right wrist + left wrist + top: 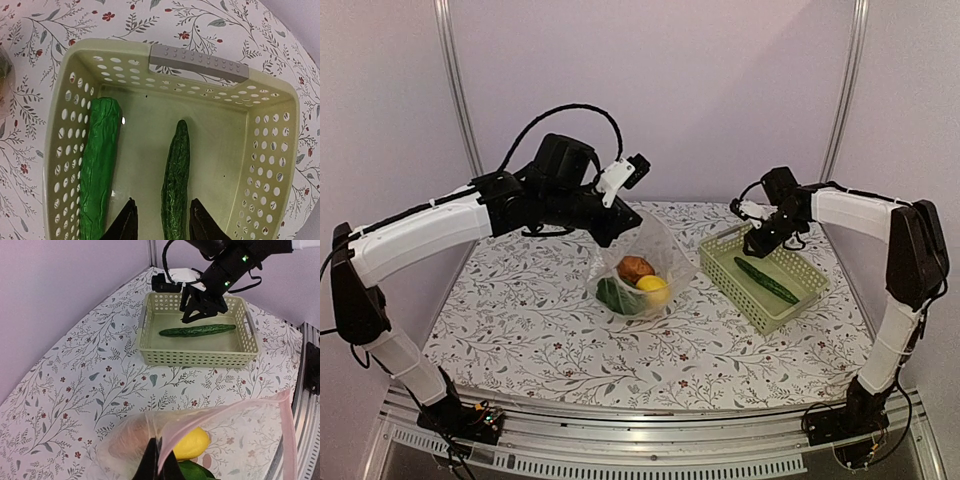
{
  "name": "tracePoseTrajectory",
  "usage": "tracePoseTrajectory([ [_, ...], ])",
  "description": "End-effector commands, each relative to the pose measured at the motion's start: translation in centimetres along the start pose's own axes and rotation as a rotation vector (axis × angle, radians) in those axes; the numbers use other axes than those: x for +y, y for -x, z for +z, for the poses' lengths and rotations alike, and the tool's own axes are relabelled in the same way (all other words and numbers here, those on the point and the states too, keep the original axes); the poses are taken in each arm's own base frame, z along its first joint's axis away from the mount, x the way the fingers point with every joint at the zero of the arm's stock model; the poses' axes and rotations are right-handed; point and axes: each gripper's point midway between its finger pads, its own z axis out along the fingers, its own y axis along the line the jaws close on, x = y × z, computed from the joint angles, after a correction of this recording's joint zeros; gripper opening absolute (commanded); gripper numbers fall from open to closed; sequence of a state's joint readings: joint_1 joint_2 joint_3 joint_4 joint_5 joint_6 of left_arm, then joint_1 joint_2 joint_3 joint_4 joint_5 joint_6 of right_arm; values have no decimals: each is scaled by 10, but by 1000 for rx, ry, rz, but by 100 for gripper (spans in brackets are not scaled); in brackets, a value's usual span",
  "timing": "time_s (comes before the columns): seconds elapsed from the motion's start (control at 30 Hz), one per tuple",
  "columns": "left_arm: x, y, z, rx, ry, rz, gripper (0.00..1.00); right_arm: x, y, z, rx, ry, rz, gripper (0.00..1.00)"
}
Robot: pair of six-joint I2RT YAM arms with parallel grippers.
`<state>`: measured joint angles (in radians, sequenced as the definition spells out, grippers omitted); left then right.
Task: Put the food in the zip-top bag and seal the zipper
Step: Pick up the fake vegetable from the bin.
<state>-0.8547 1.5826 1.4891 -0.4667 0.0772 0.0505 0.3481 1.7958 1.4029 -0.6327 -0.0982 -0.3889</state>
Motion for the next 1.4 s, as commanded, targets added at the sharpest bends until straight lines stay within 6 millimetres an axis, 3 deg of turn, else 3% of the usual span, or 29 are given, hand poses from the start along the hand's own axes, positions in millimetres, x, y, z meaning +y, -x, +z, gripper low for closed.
tracePoseTrajectory([
  [0.0,-9,5,-1,-25,-15,5,0,-25,-9,27,72,-105,47,37],
  [0.17,-8,5,-2,-27,-6,11,0,-29,-26,53,146,-122,48,40],
  [0.33,-8,4,-2,-24,-6,11,0,-31,-26,68,165,-118,52,41],
  [0.67,-9,3,-1,-18,-7,15,0,-21,-35,89,209,-48,69,43],
  [0.9,-9,3,-2,-20,-5,18,0,-15,-38,93,209,21,112,38],
  [1.1,-11,3,-2,-19,-8,20,0,-17,-36,85,195,31,125,27],
  [1.23,-16,4,0,-21,-29,16,0,-19,-21,60,134,31,118,15],
  [1.37,-19,8,2,-38,-46,2,0,-17,3,21,48,42,107,11],
])
